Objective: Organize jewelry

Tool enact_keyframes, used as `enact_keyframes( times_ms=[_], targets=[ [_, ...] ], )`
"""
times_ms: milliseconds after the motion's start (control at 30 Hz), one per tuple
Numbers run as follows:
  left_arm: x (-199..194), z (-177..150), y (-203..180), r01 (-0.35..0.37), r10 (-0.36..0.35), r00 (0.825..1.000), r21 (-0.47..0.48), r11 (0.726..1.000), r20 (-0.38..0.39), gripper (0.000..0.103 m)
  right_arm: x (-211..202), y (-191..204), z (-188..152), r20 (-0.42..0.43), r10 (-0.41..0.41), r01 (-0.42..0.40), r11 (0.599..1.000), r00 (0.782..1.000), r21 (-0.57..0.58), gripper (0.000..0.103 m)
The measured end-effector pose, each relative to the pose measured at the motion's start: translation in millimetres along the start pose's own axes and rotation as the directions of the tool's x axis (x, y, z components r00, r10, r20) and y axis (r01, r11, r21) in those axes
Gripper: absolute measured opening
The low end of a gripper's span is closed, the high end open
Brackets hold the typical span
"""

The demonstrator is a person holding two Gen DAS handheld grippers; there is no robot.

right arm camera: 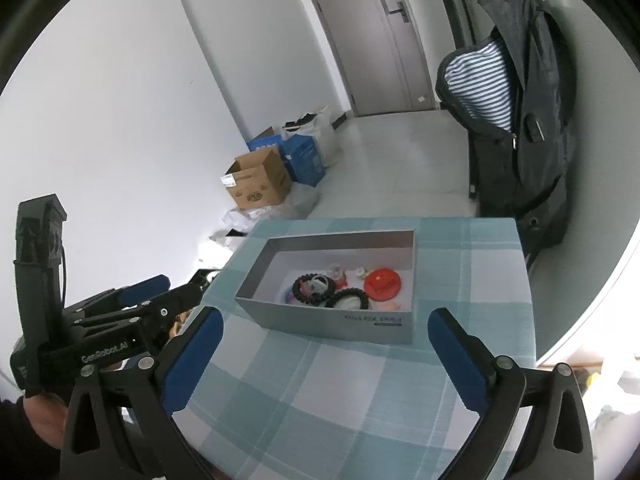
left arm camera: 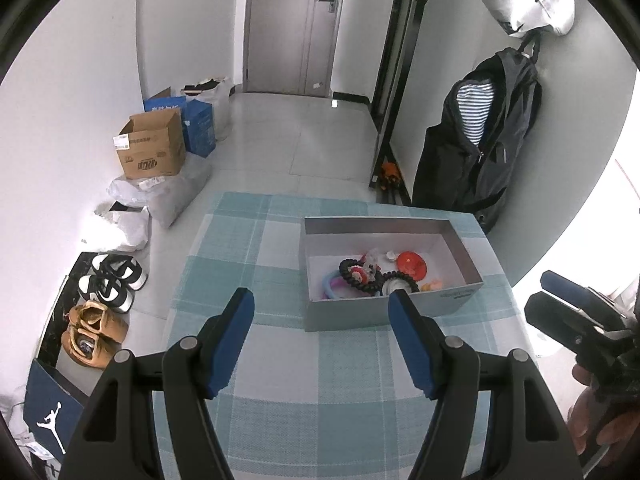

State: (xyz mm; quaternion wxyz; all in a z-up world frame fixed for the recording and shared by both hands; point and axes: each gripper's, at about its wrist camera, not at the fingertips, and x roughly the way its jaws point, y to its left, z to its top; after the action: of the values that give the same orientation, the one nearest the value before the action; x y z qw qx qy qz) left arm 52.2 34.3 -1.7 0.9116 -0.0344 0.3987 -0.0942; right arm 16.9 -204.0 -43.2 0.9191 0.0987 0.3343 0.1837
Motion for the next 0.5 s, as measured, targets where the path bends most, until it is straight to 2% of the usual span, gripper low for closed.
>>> enact_keyframes(
  times_ms=[500],
  targets=[
    [-1.1, 0.9, -1.4, 0.013, -0.013, 1.000, 0.009, 1.000, 0.001, 0.065, -2.0, -3.6, 0.9, 0.010, 0.001, -0.001, 1.000, 1.000, 0.016, 0.103]
  ],
)
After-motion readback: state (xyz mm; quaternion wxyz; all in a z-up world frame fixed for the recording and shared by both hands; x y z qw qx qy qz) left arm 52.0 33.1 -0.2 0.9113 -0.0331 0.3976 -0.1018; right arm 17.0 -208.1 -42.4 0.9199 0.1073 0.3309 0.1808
